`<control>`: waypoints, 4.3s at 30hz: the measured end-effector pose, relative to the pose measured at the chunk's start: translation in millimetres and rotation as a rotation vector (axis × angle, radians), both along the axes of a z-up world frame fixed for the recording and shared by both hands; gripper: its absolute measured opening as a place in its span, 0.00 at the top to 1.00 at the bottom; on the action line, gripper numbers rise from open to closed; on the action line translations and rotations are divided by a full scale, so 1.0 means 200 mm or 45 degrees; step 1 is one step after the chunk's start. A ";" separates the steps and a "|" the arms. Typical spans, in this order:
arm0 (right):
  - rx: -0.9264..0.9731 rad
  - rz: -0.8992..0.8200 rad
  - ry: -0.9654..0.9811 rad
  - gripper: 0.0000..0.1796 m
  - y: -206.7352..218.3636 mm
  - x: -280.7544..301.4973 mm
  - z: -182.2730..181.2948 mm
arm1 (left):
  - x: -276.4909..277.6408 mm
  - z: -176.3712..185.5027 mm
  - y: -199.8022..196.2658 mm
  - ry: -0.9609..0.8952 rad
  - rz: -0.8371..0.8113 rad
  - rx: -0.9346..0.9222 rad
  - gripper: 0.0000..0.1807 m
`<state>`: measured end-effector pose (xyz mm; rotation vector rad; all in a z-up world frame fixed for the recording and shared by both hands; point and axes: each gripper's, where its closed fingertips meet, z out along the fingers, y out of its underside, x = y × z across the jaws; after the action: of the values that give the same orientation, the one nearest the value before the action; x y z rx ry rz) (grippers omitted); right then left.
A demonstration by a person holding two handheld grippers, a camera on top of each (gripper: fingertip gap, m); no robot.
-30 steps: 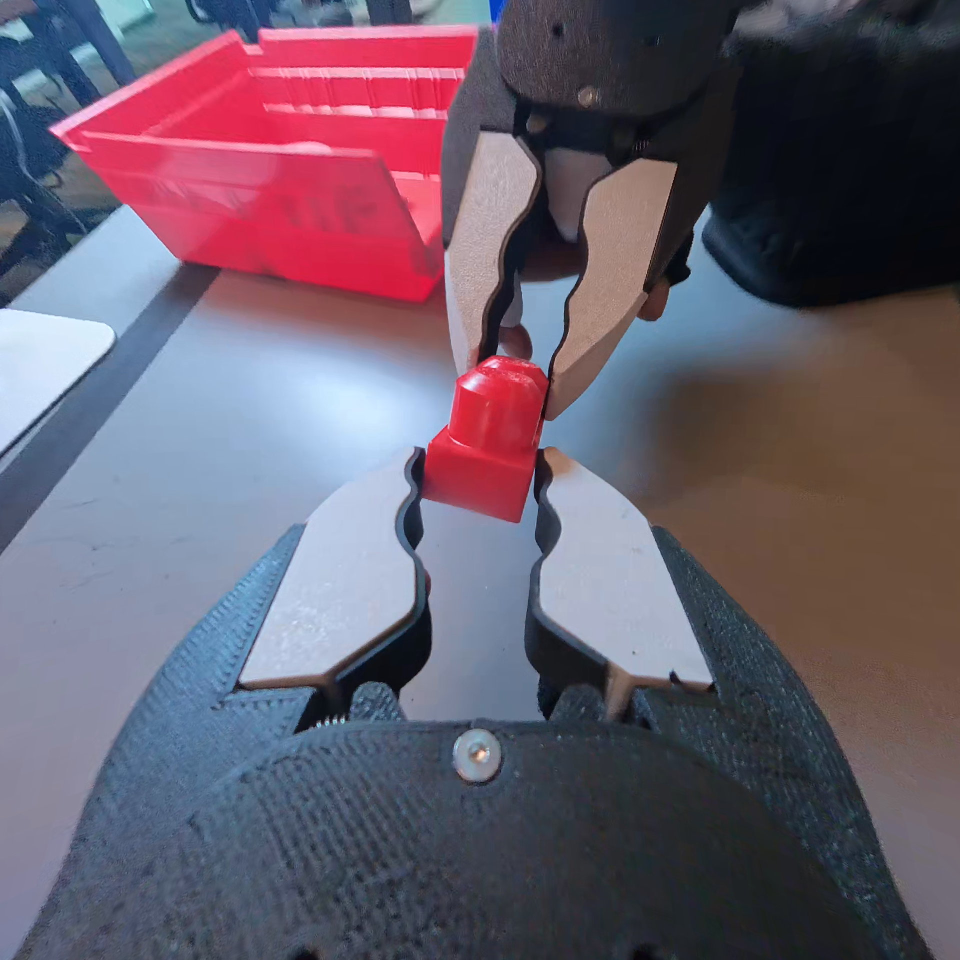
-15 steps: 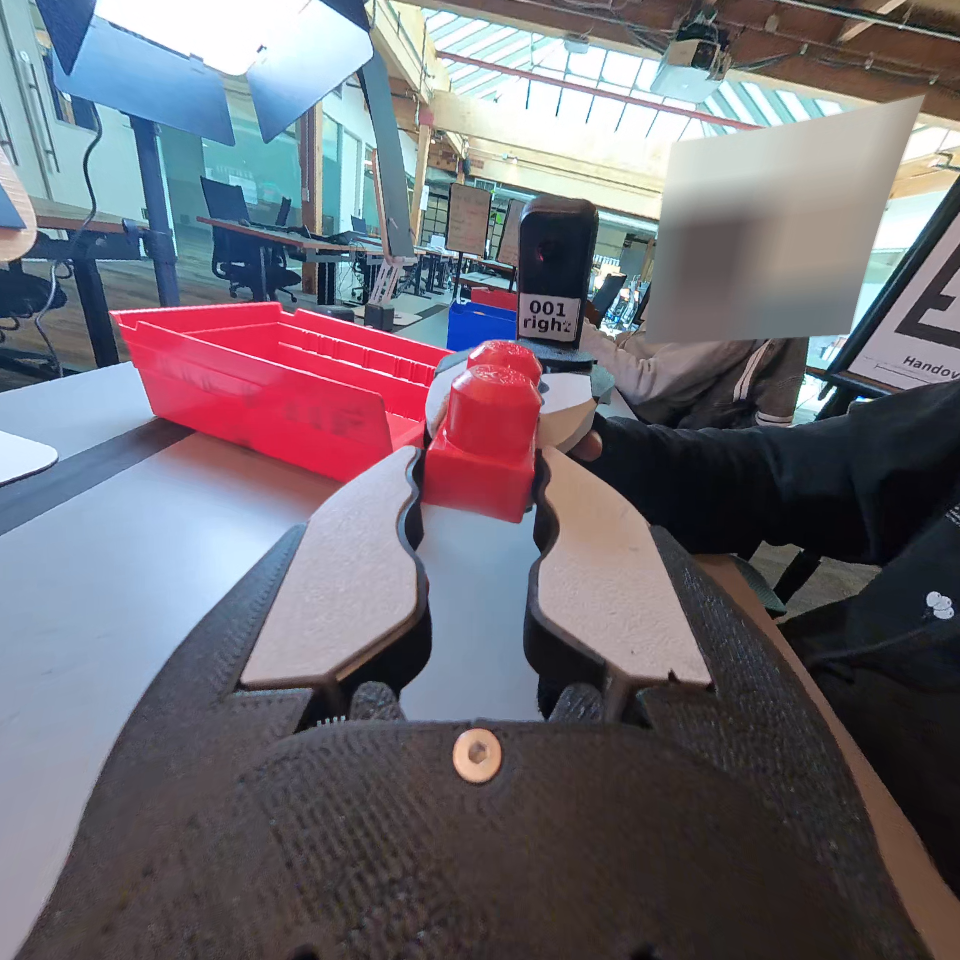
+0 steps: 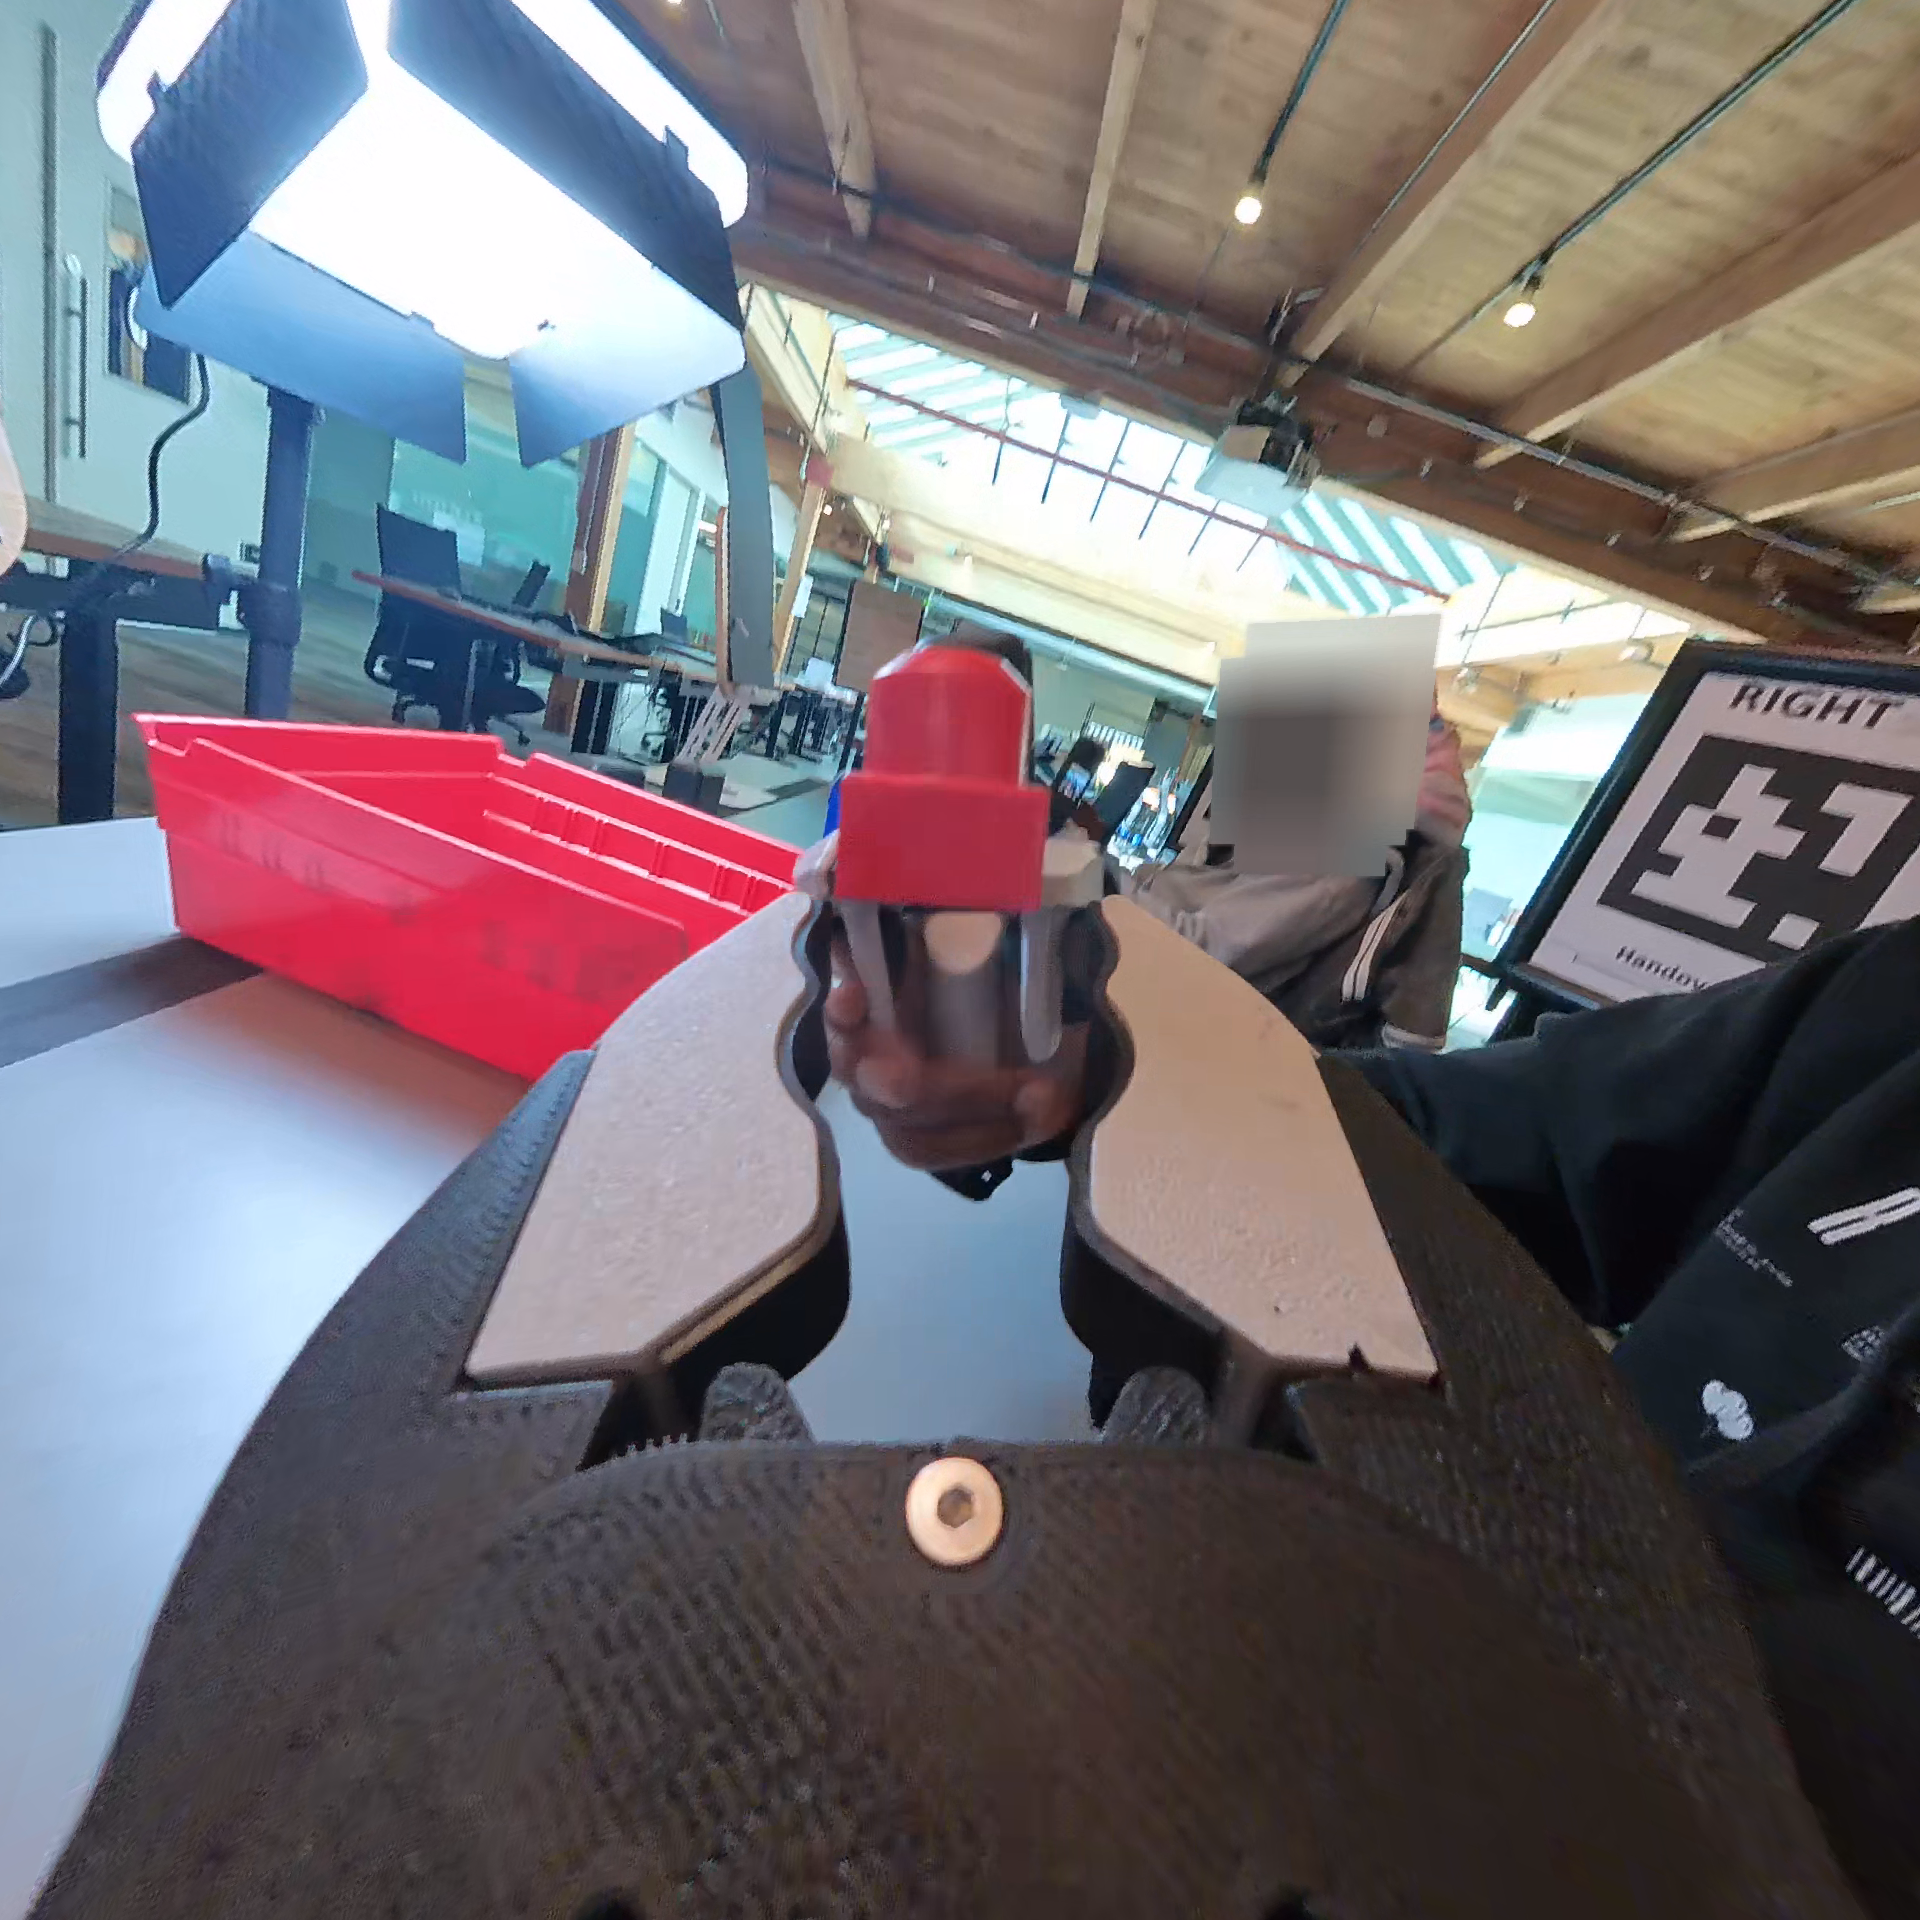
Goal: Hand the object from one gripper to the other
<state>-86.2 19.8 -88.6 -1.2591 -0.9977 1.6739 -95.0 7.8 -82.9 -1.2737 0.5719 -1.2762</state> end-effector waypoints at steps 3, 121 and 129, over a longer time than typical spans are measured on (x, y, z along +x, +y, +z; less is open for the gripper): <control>-0.008 0.014 -0.011 0.80 -0.01 -0.01 -0.01 | -0.02 0.01 0.02 -0.023 0.048 -0.007 0.80; -0.547 0.537 -0.350 0.70 -0.21 -0.06 -0.19 | -0.01 -0.11 -0.14 0.202 -0.289 0.139 0.81; -0.430 0.444 -0.249 0.75 -0.18 -0.06 -0.13 | -0.04 -0.09 -0.08 0.149 -0.252 -0.013 0.77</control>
<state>-98.4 -15.3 -115.5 -1.5604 -1.1336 2.0840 -102.3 -8.9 -100.7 -1.3315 0.7918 -1.3743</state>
